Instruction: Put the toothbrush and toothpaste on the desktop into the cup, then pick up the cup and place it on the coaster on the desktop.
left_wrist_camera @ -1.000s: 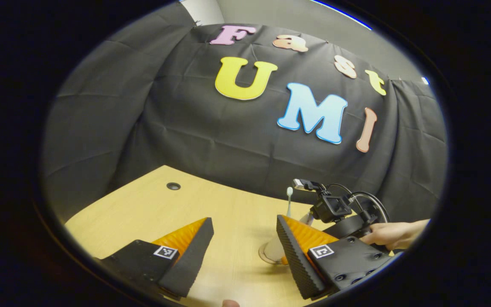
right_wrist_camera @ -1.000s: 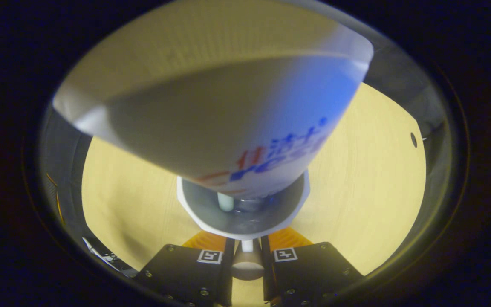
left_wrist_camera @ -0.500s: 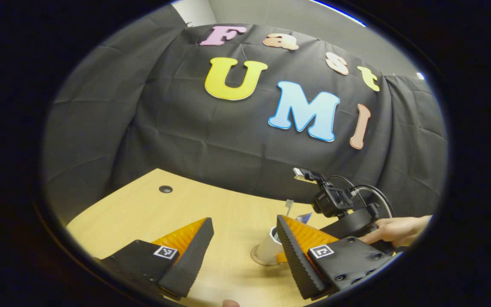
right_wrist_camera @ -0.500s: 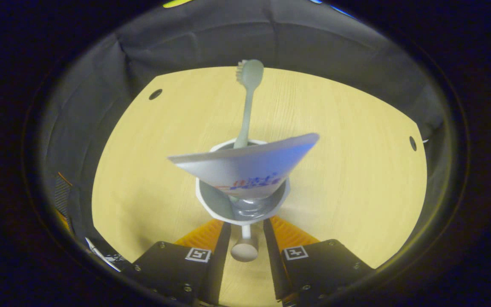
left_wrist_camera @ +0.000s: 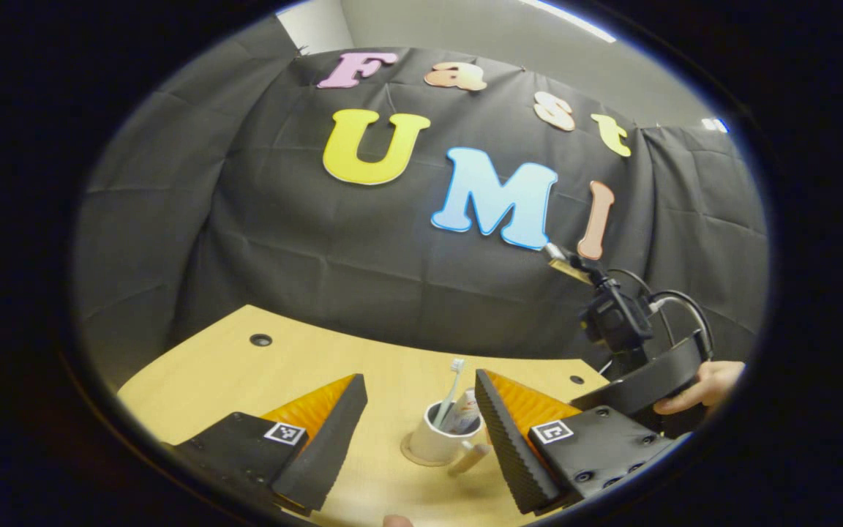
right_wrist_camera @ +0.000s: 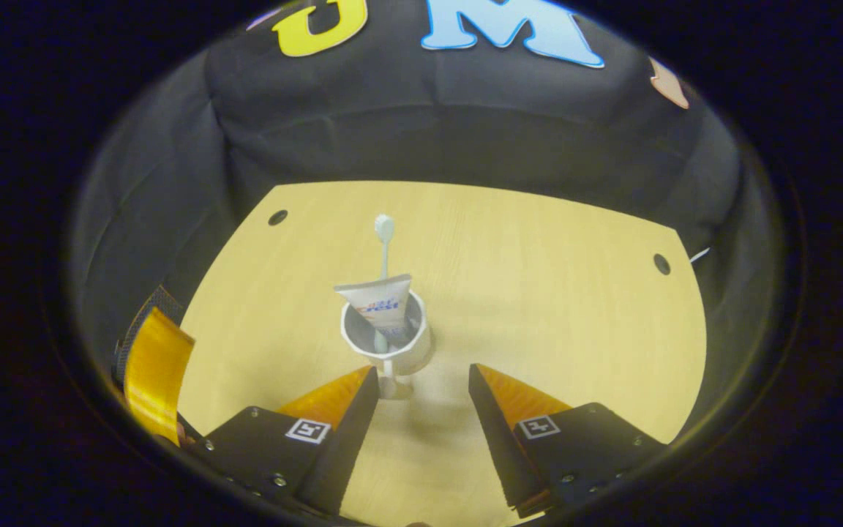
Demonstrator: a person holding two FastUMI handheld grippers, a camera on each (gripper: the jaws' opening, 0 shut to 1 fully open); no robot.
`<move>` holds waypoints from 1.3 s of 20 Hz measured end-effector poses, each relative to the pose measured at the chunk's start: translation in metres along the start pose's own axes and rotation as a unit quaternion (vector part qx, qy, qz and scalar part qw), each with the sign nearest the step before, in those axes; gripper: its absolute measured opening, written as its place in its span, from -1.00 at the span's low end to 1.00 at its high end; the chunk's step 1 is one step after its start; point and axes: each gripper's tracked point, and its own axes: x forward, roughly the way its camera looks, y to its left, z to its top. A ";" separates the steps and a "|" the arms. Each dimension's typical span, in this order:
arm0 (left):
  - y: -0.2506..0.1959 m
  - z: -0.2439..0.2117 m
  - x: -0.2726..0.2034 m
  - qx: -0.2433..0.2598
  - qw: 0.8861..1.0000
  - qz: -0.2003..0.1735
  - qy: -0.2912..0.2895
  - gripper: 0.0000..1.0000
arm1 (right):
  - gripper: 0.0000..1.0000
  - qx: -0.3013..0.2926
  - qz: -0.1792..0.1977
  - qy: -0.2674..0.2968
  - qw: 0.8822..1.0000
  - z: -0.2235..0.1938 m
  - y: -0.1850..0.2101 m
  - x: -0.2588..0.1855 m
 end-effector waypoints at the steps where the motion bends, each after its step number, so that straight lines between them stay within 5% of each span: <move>1: -0.006 0.002 0.001 0.006 1.000 -0.004 -0.001 0.92 | 0.56 0.005 -0.005 -0.016 1.000 -0.001 -0.006 -0.009; 9: -0.073 0.022 0.005 0.027 0.998 -0.049 -0.015 0.92 | 0.65 0.049 -0.040 -0.174 0.983 0.012 -0.052 -0.107; 16: -0.099 0.035 0.000 0.018 0.999 -0.040 -0.026 0.92 | 0.63 0.004 -0.091 -0.314 0.945 0.031 -0.081 -0.173; 21: -0.102 0.056 -0.023 0.020 0.998 -0.015 -0.055 0.84 | 0.63 -0.037 -0.152 -0.401 0.902 0.048 -0.106 -0.213; 26: -0.114 0.072 -0.049 0.032 0.996 -0.007 -0.088 0.86 | 0.63 -0.060 -0.166 -0.437 0.882 0.048 -0.123 -0.239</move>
